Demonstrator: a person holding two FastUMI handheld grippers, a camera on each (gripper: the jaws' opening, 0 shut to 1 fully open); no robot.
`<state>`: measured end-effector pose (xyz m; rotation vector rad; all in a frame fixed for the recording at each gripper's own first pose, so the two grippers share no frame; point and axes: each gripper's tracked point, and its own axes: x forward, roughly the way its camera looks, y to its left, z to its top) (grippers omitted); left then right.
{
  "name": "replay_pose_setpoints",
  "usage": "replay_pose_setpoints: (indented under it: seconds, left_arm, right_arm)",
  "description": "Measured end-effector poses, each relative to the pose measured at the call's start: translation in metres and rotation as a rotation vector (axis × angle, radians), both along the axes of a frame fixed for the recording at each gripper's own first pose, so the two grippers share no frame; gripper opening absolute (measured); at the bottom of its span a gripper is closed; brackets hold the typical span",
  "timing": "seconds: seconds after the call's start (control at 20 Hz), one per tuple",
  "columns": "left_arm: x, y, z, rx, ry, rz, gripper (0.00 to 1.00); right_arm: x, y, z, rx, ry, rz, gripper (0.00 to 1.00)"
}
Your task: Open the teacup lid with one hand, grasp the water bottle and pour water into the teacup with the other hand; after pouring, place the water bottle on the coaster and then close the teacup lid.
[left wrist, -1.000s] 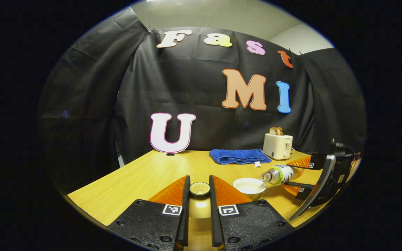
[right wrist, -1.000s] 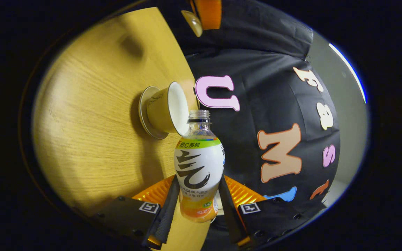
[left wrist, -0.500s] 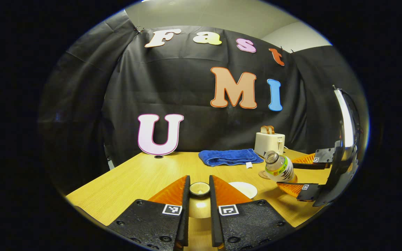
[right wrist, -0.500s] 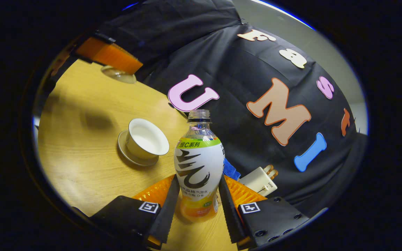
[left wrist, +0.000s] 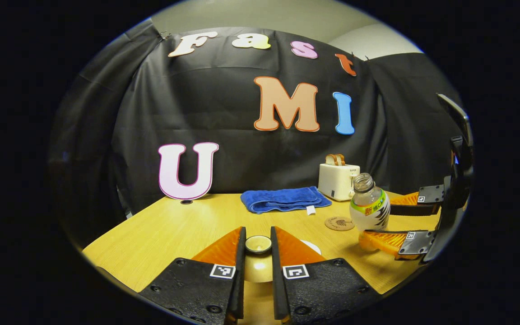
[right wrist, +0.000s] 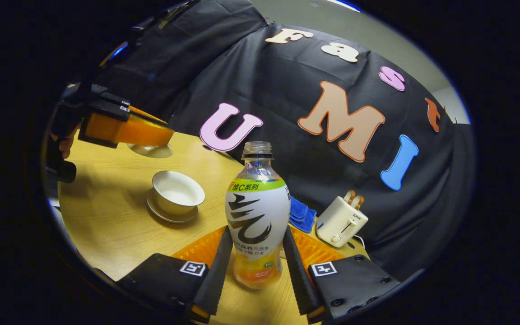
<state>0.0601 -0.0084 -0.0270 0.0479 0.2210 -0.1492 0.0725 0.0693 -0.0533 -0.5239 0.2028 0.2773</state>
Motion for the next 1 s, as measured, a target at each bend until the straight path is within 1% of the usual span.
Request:
replay_pose_setpoints:
  seconds: [0.45,0.85,0.9,1.0]
  left_arm:
    - [0.022,-0.036,-0.024,0.024,0.031,-0.052,0.22]
    - [0.03,-0.05,-0.037,0.056,0.045,-0.075,0.24]
    - [0.031,-0.05,-0.039,0.06,0.048,-0.077,0.24]
    - [0.031,-0.051,-0.047,0.061,0.061,-0.075,0.24]
  right_arm:
    - [0.0,-0.017,0.004,0.103,0.016,-0.041,0.67]
    - [0.007,-0.029,0.006,0.133,0.015,-0.07,0.67]
    - [0.007,-0.029,0.007,0.135,0.014,-0.07,0.69]
    - [0.008,-0.029,0.01,0.144,0.012,-0.07,0.69]
